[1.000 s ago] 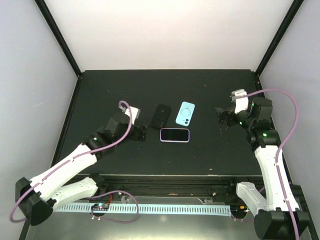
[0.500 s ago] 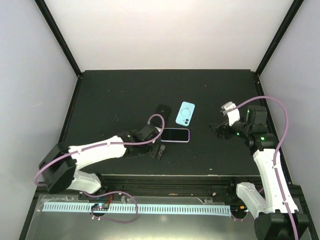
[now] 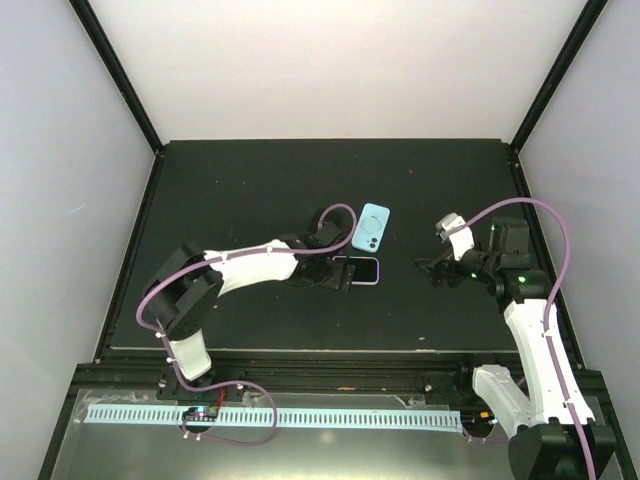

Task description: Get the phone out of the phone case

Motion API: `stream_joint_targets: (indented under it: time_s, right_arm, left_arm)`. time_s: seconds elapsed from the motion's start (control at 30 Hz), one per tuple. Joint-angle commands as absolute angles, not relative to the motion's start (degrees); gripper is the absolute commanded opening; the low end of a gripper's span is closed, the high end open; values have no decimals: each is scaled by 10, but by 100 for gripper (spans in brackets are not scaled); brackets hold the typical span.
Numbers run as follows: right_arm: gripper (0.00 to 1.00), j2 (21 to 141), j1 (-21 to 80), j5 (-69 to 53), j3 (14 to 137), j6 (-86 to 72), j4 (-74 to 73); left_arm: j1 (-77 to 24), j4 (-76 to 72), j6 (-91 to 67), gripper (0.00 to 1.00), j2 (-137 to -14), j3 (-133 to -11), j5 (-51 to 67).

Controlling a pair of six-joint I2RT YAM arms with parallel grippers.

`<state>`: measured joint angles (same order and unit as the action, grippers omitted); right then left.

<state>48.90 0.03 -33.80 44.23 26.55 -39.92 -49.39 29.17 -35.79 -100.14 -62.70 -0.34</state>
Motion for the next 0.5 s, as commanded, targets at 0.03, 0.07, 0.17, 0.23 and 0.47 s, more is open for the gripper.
stream_joint_targets:
  time_s: [0.03, 0.07, 0.17, 0.23, 0.47]
  right_arm:
    - [93, 487, 5, -353, 435, 279, -392]
    - [93, 487, 6, -352, 435, 279, -392]
    - [93, 488, 6, -352, 434, 279, -391]
    - [93, 489, 6, -355, 434, 281, -392]
    - [93, 491, 6, -353, 434, 281, -390]
  left_arm:
    - [-455, 299, -375, 99, -1042, -685, 7]
    - [-448, 301, -374, 99, -1050, -694, 9]
    - [-435, 290, -365, 91, -1063, -709, 22]
    - [-433, 281, -362, 86, -1064, -710, 22]
    - [-420, 295, -354, 83, -1098, -740, 9]
